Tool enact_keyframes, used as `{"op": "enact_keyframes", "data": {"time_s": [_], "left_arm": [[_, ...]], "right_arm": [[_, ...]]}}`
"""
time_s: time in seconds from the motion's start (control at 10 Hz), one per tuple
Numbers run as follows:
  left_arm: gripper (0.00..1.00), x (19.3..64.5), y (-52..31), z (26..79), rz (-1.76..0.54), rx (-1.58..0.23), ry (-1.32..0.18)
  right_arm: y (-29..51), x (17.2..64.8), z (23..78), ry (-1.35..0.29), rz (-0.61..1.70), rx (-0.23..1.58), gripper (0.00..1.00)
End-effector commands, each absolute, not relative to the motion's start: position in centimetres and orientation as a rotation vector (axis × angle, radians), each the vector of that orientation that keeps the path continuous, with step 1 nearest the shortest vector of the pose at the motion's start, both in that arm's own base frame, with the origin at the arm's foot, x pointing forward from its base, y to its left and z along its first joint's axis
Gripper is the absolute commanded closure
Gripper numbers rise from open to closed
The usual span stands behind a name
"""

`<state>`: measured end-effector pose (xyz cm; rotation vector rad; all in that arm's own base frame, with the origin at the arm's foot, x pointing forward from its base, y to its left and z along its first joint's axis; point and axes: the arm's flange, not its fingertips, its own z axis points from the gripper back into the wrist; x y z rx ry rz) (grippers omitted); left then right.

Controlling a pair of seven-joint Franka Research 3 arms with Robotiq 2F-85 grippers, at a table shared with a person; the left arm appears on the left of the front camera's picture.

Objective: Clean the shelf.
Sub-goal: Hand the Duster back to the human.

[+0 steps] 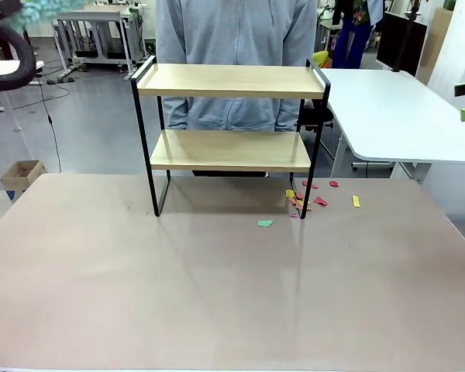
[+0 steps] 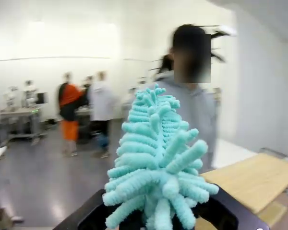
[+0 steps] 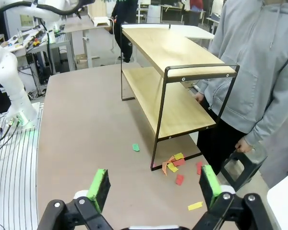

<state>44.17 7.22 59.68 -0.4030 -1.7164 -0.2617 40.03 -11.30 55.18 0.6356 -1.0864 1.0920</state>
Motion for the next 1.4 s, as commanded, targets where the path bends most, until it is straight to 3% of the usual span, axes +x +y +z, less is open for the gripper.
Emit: {"op": "enact_keyframes", "data": {"time_s": [0.0,0.2,0.9,1.2,1.3], "left_arm": [[0.81,44.5,6.3,58.5,-0.180,-0.217,-1.743],[0.81,44.0,6.8,56.3,-0.150,-0.113,-1.734],[0.81,42.8,4.3,43.6,-0.143,-0.138,-1.604],[0.81,42.9,3.3,42.0,-0.155,-0.122,-1.569],[0.81,40.8,8.6,44.6,-0.133,-0.164,-1.545]], "right_arm": [[-11.3,40.1,55.6,-1.093,1.086,0.645,0.00],[-11.3,40.1,55.6,-1.093,1.086,0.645,0.00],[-11.3,40.1,55.6,-1.093,1.086,0.645,0.00],[-11.3,40.1,55.6,-1.093,1.086,0.645,0.00],[-11.3,40.1,55.6,-1.093,1.086,0.645,0.00]]}}
